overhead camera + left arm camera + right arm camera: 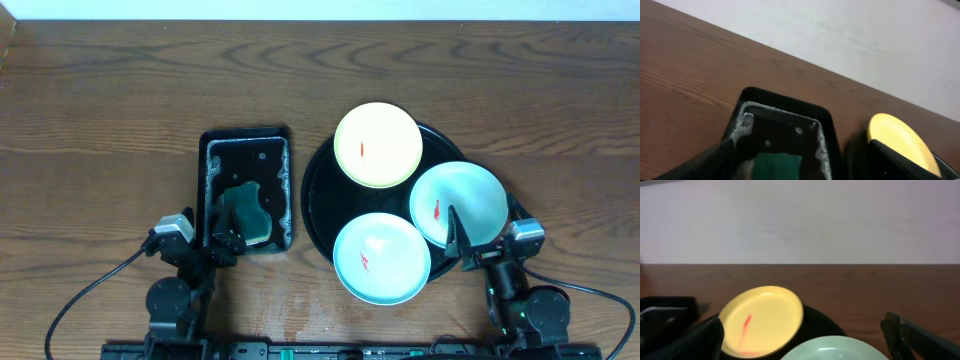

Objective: Clean dirty plates on tray and stack at the side

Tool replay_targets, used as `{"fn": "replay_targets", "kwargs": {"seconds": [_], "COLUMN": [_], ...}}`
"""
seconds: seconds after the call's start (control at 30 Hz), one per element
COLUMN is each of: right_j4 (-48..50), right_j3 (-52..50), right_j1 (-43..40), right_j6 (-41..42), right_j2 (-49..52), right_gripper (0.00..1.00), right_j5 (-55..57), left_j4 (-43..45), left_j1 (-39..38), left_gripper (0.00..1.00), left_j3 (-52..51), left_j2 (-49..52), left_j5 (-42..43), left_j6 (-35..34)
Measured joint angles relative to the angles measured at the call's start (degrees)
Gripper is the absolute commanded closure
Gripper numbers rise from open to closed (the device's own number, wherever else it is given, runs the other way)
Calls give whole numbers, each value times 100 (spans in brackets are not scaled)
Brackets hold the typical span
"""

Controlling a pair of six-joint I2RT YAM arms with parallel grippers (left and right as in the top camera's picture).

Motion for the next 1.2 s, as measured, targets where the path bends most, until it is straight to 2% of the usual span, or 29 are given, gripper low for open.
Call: {"fn": "replay_targets", "kwargs": {"seconds": [0.13,0.3,0.5,0.63,0.77,0.9,0.93,1.03,1.2], "right_j4": [-490,-1574,-3204,-4411,-5239,-5508,-5515,-5547,-5565], "right_j3": [649,2256,4518,5919,6918,7294,7296,7296,7298], "right_j1": [2,2,0,0,0,0,0,0,0], "right_j6": [-44,-269,-354,-334,-317,-308,-308,-308,-297], "right_j2": [195,1174,3359,4857,6013,6679,6769,6966,7001], "right_gripper": [1,1,1,1,1,1,1,1,9], "right_j5": [-205,-308,-520,-809,-1084,-1523,-1672,-2015,-2216], "left_j4": [-699,-2308,-4946,-5744,-6008,-6249,-6341,-6369,-5554], "left_j1": [0,0,0,0,0,0,0,-17,-190], "left_gripper": [16,16,16,16,16,17,21,23,37], "left_j3": [992,3016,5755,6843,7016,7016,7012,6795,5880], "left_j2": [584,2009,4365,5584,6194,6596,6686,6975,7405], "left_j5": [72,138,160,162,415,756,793,866,769], "left_j6": [35,63,114,146,144,122,85,-120,-337]}}
